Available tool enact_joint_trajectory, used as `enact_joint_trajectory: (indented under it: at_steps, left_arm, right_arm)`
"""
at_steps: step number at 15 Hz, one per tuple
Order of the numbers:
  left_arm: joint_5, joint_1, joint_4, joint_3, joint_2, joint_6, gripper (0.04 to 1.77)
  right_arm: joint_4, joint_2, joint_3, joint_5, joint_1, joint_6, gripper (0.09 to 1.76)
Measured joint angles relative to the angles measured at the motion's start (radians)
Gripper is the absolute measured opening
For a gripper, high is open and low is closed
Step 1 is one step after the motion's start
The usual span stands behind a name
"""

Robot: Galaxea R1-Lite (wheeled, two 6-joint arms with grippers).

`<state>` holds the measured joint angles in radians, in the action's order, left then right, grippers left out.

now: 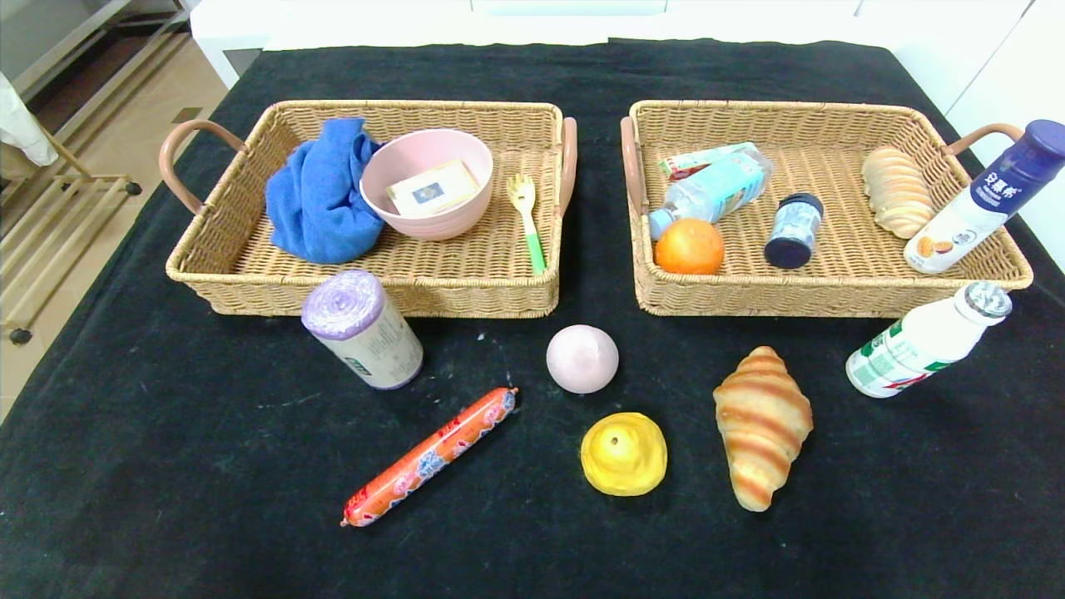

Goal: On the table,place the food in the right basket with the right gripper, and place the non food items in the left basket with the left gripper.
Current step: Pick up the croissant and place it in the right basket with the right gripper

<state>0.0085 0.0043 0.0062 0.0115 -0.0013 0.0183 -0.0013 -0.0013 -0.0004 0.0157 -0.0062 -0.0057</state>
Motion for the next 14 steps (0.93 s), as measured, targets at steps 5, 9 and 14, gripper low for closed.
enact_joint_trajectory:
  at_steps: [5,9,14]
  left_arm:
    - [-0.022,0.0,0.045,0.085,0.013,0.002,1.72]
    - [-0.036,0.0,0.07,0.153,0.044,0.0,1.72]
    - [-0.073,0.0,0.07,0.239,0.133,-0.002,1.72]
  right_arm:
    - [0.0,0.0,0.0,0.0,0.0,0.0,1.71]
    - [0.021,0.003,-0.07,0.0,0.0,0.0,1.71]
    - [0.146,0.073,-0.317,-0.014,0.001,-0.006,1.71]
